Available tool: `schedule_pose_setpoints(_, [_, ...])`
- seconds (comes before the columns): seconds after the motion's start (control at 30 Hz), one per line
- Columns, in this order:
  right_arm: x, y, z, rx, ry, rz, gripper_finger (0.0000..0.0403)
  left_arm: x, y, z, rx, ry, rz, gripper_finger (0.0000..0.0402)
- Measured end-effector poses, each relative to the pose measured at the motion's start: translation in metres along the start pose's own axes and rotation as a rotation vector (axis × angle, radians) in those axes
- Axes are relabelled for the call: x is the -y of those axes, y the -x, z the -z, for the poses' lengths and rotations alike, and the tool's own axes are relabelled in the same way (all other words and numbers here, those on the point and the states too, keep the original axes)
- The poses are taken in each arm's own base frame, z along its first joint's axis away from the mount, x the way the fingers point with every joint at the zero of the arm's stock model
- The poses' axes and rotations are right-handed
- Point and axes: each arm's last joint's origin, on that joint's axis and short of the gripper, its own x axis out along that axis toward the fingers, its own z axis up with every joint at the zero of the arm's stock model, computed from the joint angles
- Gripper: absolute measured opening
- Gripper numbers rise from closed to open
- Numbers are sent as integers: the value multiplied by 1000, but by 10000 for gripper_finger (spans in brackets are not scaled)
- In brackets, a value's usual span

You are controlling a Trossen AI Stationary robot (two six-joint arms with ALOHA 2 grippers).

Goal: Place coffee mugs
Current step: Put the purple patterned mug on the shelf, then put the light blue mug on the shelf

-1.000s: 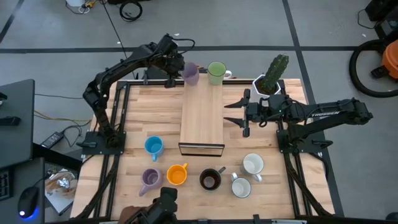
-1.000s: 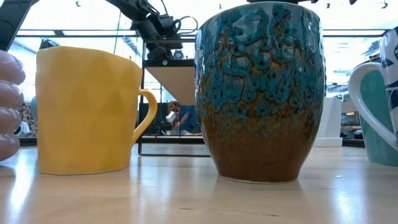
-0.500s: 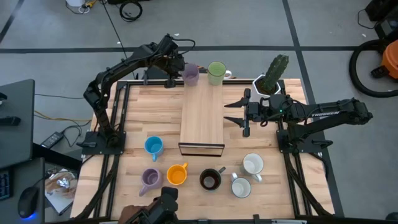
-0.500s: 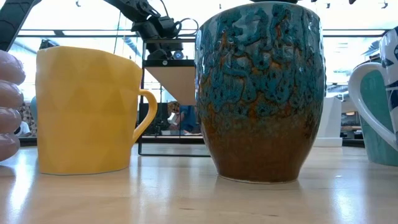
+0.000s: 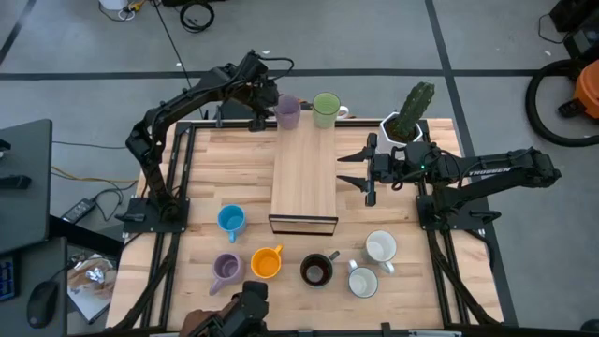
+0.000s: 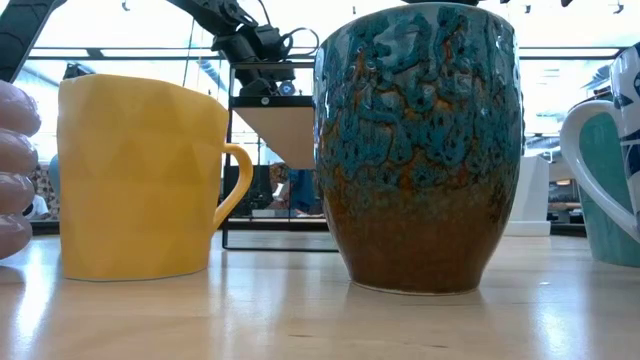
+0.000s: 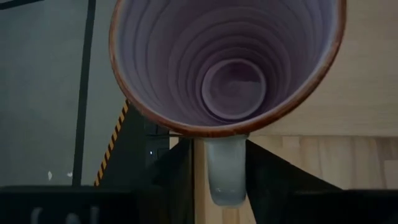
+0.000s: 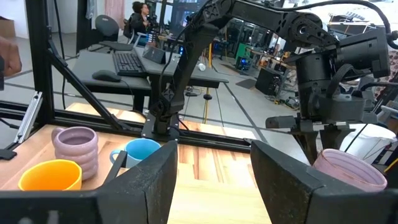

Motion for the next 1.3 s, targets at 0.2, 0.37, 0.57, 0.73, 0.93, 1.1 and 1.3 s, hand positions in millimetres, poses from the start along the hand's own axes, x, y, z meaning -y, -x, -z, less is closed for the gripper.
schedule_pose_setpoints(0.2, [0,0,0,0,0,0,210,1,10,-2,13,1,-26,182])
schedule_pose_setpoints(0.37, [0,0,0,-1,0,0,210,1,20,-5,36,22,-52,188])
schedule_pose_setpoints(0.57, [0,0,0,-3,0,-1,210,5,24,-9,50,27,-54,188])
schedule_pose_setpoints(0.73, [0,0,1,-7,0,-2,210,5,23,-10,53,25,-55,188])
schedule_pose_setpoints(0.93, [0,0,1,-8,0,-2,210,6,36,-11,72,22,-72,188])
schedule_pose_setpoints(1.1, [0,0,1,-7,0,-2,210,8,58,-12,119,21,-101,188])
schedule_pose_setpoints(1.3, [0,0,1,-7,0,-2,210,13,81,-13,157,33,-132,188])
